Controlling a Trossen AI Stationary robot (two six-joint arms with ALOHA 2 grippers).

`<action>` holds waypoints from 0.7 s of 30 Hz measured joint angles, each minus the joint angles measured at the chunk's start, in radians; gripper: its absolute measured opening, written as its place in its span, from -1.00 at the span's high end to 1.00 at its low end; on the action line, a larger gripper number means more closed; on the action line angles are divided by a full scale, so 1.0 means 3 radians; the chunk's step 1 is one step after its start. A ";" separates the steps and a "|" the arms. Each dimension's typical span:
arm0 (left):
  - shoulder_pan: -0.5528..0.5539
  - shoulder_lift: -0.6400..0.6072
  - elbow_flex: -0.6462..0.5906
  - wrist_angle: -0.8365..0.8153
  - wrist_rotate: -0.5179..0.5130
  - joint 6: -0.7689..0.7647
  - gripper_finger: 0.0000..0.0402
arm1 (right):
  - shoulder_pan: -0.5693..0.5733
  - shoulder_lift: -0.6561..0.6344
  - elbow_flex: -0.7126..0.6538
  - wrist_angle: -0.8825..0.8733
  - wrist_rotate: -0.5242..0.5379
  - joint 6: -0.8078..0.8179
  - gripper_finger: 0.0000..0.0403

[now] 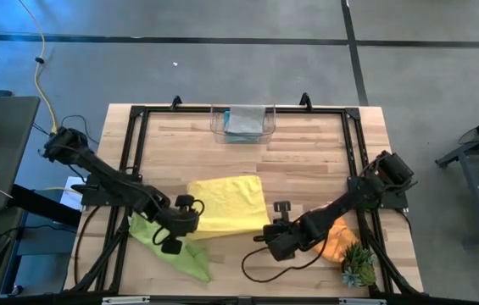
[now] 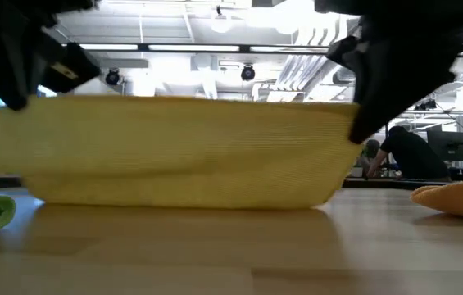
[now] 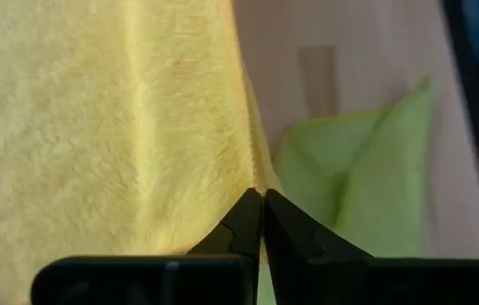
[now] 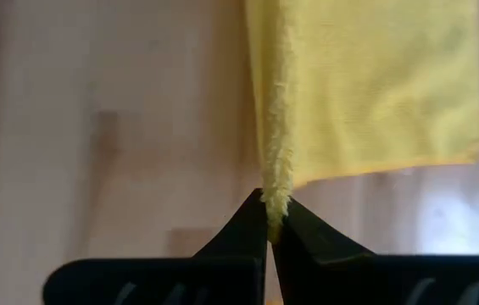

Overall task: Fold microfiber towels
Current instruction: Fold the yellow towel

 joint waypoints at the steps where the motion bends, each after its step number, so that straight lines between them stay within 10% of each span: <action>1: -0.0044 0.0000 0.0001 0.0004 -0.0043 -0.0098 0.99 | 0.0019 0.0000 0.0000 0.0025 -0.0051 -0.0001 1.00; 10: 0.0066 0.0003 -0.0013 -0.0464 -0.1116 -0.0733 1.00 | -0.0244 0.0001 0.0001 0.0101 0.0136 -0.0099 1.00; 21: 0.0674 0.0051 -0.0392 -0.0230 -0.1544 -0.0345 1.00 | -0.0965 0.0015 -0.0183 0.0541 0.0101 -0.0572 1.00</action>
